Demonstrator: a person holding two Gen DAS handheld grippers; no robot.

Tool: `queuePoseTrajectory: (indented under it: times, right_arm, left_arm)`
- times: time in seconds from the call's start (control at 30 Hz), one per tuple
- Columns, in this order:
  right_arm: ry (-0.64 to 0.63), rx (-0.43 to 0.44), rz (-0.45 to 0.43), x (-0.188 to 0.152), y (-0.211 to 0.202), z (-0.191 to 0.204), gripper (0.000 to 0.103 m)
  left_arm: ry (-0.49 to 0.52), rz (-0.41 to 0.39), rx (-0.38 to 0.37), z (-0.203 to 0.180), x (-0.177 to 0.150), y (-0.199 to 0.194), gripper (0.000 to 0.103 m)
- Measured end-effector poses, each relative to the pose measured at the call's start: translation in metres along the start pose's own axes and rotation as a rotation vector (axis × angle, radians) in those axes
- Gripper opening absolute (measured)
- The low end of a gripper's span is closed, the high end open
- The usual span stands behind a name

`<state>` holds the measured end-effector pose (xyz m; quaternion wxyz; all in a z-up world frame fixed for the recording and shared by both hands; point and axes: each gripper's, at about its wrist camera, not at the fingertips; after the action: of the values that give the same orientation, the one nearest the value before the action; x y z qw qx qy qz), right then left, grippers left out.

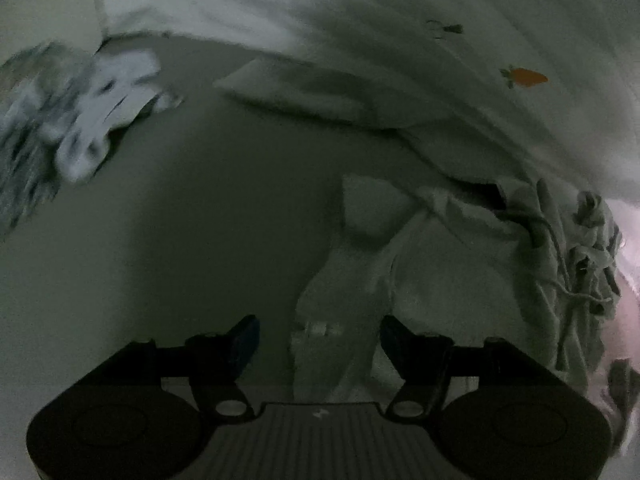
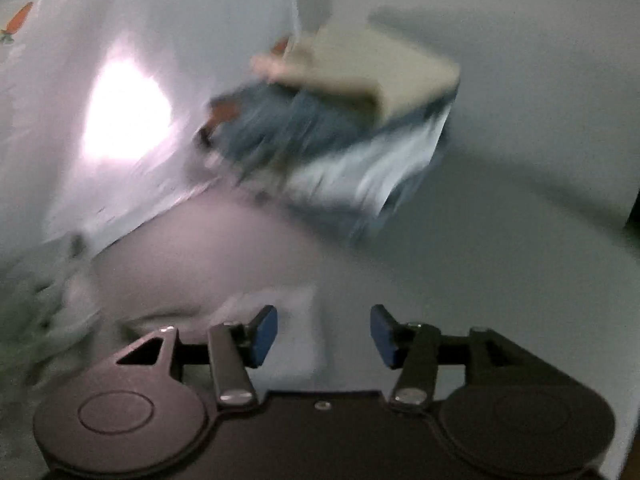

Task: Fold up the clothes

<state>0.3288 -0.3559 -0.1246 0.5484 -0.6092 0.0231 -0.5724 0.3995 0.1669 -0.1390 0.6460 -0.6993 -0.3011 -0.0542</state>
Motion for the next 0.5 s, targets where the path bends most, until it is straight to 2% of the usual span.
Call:
queuePoseTrajectory:
  times: [0.17, 0.23, 0.27, 0.37, 0.47, 0.5]
  right_arm:
    - [0.301, 0.283, 0.303, -0.07, 0.013, 0.026, 0.053]
    - [0.433, 0.349, 0.424, -0.096, 0.021, 0.04, 0.053]
    - [0.457, 0.369, 0.466, -0.106, 0.023, 0.049, 0.052]
    - [0.438, 0.406, 0.549, -0.127, 0.025, 0.079, 0.052]
    - [0.305, 0.391, 0.55, -0.136, 0.016, 0.111, 0.053]
    - [0.285, 0.394, 0.571, -0.137, 0.018, 0.119, 0.053]
  left_arm:
    - [0.097, 0.002, -0.046, -0.015, 0.036, 0.04, 0.074]
    - [0.137, 0.014, -0.053, -0.021, 0.049, 0.057, 0.074]
    - [0.165, 0.022, -0.044, -0.025, 0.055, 0.065, 0.074]
    - [0.248, 0.03, -0.058, -0.036, 0.068, 0.084, 0.074]
    - [0.291, 0.043, -0.115, -0.042, 0.073, 0.099, 0.073]
    - [0.299, 0.045, -0.132, -0.043, 0.074, 0.103, 0.068]
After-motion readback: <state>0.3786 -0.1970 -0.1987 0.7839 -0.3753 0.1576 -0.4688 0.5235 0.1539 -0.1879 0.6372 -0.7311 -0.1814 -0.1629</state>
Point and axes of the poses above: each gripper's, at about its wrist camera, not at the fingertips, and y roughly the way its jaws point, z to its left, x to its top, and after that the axes turned 3 degrees about y, right-handed
